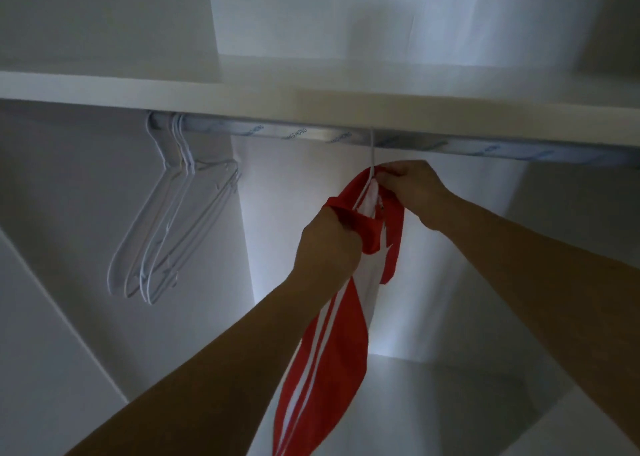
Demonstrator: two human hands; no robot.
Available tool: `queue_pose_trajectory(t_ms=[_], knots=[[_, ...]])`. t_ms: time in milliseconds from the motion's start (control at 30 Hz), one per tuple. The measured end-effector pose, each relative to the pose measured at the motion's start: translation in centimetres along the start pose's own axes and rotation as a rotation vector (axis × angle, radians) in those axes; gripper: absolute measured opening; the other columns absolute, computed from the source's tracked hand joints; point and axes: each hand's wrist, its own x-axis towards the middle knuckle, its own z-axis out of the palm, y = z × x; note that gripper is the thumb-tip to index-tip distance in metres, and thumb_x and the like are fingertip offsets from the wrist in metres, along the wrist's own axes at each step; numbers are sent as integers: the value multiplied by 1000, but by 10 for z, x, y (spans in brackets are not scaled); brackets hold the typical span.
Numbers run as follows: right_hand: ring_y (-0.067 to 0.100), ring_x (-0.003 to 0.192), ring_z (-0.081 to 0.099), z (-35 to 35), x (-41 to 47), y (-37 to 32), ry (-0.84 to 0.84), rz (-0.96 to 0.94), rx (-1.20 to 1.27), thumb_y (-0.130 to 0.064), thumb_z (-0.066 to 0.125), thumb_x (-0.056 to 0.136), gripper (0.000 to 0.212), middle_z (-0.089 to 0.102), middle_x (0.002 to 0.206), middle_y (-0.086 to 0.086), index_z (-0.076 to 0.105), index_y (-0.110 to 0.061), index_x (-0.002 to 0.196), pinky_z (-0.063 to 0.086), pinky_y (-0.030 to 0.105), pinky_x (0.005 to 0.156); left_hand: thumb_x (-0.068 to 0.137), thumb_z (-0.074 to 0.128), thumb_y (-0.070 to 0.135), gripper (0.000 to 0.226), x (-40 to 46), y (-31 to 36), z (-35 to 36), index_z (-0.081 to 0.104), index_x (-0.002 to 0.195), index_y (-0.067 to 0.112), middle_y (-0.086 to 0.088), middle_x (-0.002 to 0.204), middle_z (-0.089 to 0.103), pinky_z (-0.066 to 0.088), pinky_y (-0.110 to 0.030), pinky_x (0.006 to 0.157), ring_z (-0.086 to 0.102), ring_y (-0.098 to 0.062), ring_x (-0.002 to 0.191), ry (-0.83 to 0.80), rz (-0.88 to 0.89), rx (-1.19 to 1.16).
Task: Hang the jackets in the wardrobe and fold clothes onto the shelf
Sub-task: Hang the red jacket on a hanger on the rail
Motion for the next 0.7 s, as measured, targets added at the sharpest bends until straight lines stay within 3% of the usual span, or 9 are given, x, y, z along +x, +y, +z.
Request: queue_pose_trajectory(t_ms=[67, 133, 200, 300, 400, 533, 700], knots=[[18, 76, 67, -4, 16, -7, 37, -4, -108, -9, 64, 90, 17, 70, 84, 6, 69, -21, 80, 56, 28, 74, 101, 46, 22, 34, 10, 7, 8, 51, 133, 12, -7, 122, 63, 49, -39, 102, 62, -28, 112, 7, -12, -14], [22, 78, 66, -8, 33, -11, 25, 72, -194, -8, 68, 87, 3, 69, 86, 11, 69, -10, 85, 56, 30, 73, 101, 47, 20, 35, 19, 9, 14, 49, 135, 11, -8, 127, 61, 46, -40, 105, 60, -29, 116, 5, -28, -22], [24, 80, 65, -12, 46, -9, -10, 157, -347, -7, 69, 85, 10, 66, 87, 14, 66, -1, 91, 57, 34, 74, 101, 47, 18, 35, 25, 7, 20, 49, 135, 10, -8, 128, 61, 45, -38, 105, 59, -29, 118, -10, -36, -14], [20, 63, 54, -13, 52, 2, 9, 155, -693, -12, 61, 87, 18, 55, 71, 8, 53, -7, 71, 45, 29, 54, 100, 49, 19, 34, 30, -1, 26, 51, 133, 10, -8, 125, 62, 46, -36, 101, 60, -29, 115, -57, -41, 3], [18, 60, 49, -11, 51, 24, 146, 48, -870, -9, 54, 87, 21, 49, 68, 4, 45, -10, 67, 34, 24, 50, 99, 51, 25, 38, 33, -4, 32, 52, 134, 9, -10, 124, 62, 48, -40, 103, 61, -31, 112, -94, -62, -22], [14, 58, 41, 0, 56, 42, 195, -35, -705, 1, 49, 86, 29, 42, 64, 2, 39, -13, 63, 28, 23, 47, 99, 53, 25, 36, 41, -6, 41, 54, 132, 11, -9, 122, 64, 52, -42, 99, 64, -30, 108, -88, -87, -93], [17, 68, 55, 7, 55, 39, 7, 113, -248, 4, 63, 82, 19, 56, 78, 5, 53, -11, 78, 47, 25, 58, 100, 52, 17, 33, 49, -14, 50, 53, 132, 8, -10, 121, 64, 51, -41, 99, 63, -30, 109, -41, -109, -133]])
